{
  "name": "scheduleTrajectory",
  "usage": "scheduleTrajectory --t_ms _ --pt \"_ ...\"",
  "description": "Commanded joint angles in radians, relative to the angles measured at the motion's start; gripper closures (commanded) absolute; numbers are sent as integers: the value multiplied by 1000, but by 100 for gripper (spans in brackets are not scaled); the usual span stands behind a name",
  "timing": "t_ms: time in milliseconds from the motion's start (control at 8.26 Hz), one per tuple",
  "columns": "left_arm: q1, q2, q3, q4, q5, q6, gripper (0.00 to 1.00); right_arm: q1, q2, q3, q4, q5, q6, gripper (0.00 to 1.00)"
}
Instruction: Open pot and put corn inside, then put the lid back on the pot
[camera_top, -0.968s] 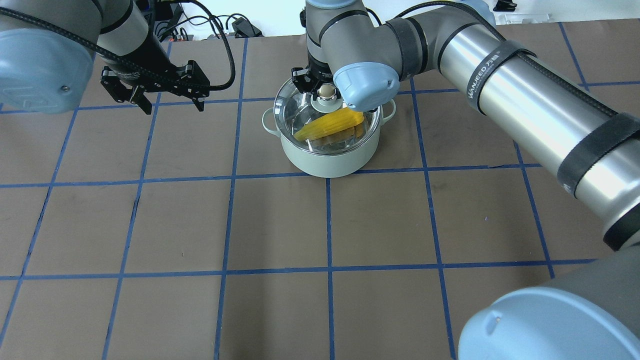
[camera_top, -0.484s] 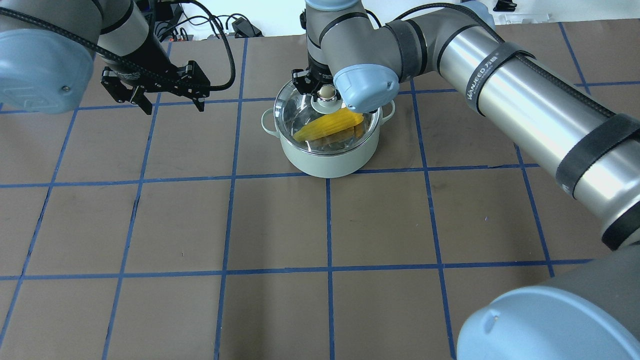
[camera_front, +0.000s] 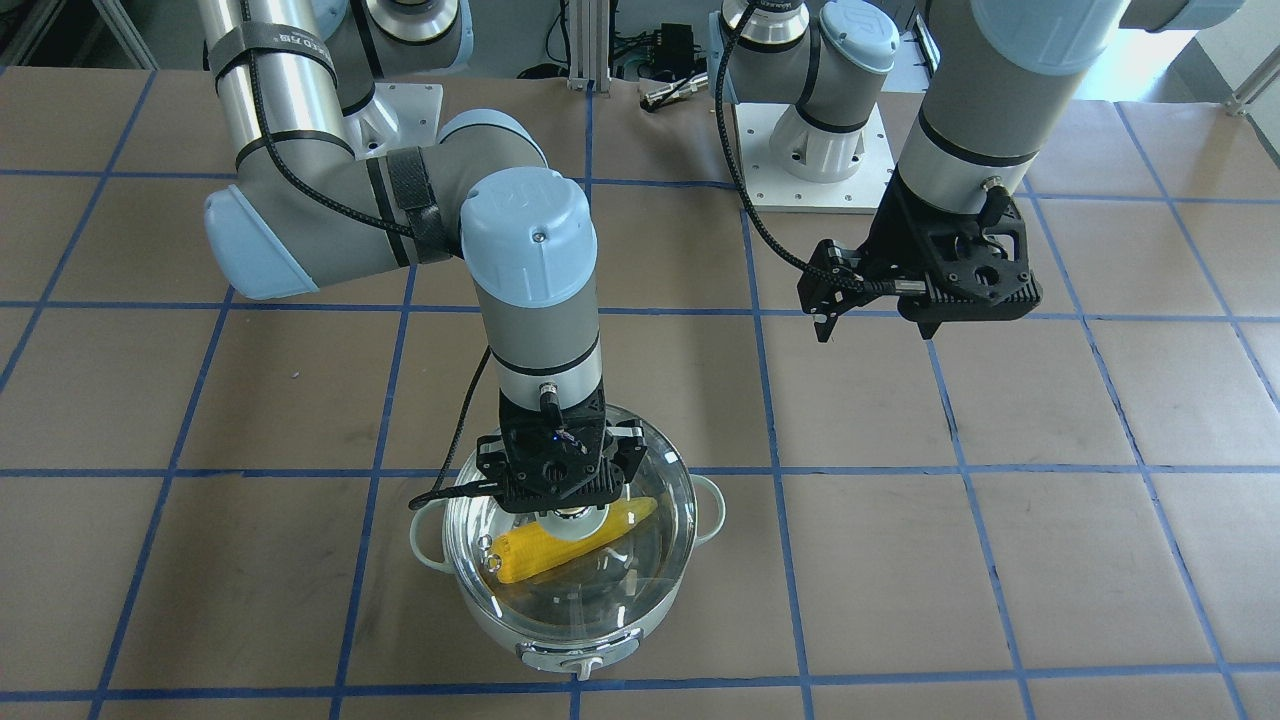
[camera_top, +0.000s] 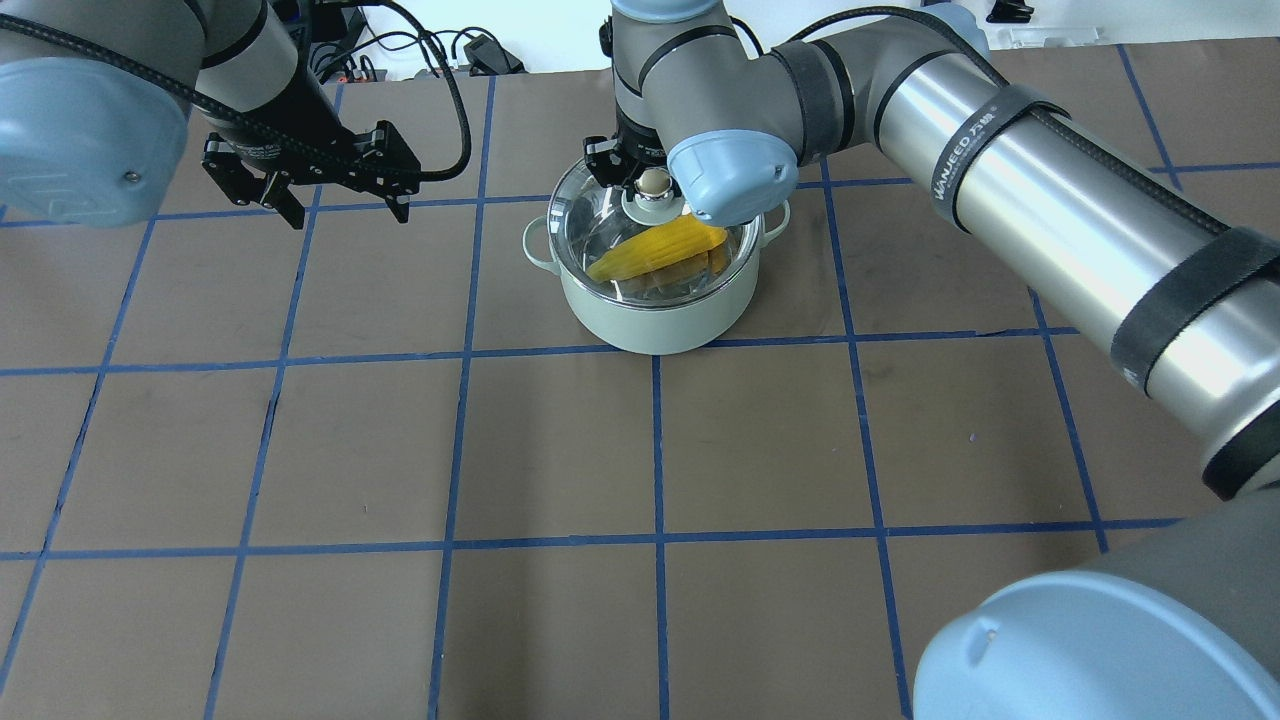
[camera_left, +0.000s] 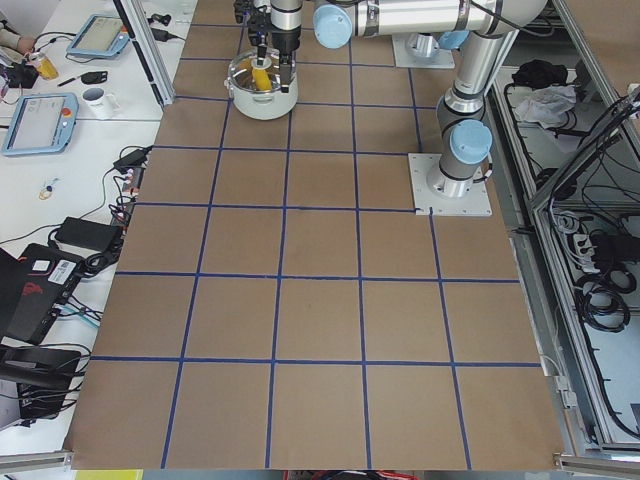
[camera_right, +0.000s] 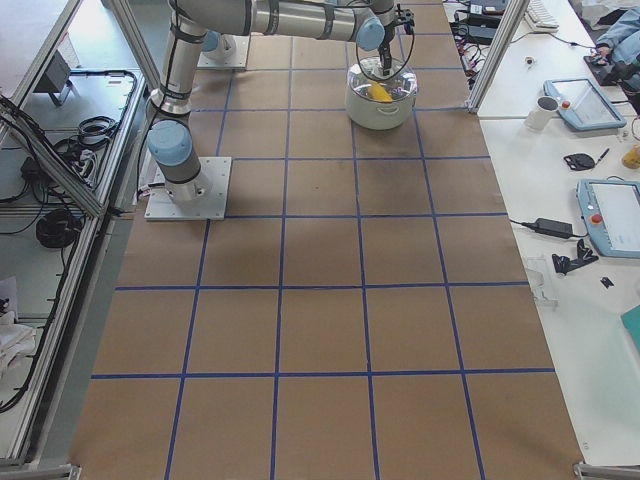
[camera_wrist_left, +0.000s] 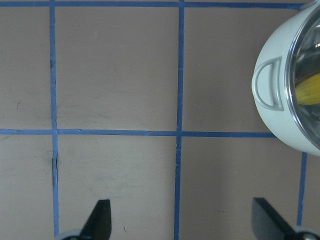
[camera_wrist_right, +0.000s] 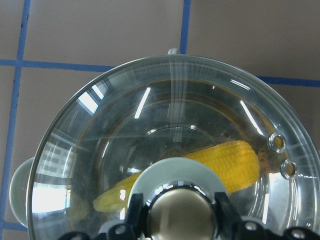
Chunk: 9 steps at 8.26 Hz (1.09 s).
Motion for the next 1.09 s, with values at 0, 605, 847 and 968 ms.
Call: scheduleTrajectory --t_ms 0,605,847,968 --pt "0 -3 0 0 0 -1 0 0 -2 3 -12 -3 -5 79" --pt "0 -3 1 0 0 -1 0 0 -2 14 -20 -2 -2 79" --pt "0 -3 1 0 0 -1 0 0 0 14 -23 -3 -2 65" --pt "0 -4 1 0 0 -1 0 0 0 16 -23 -5 -2 36"
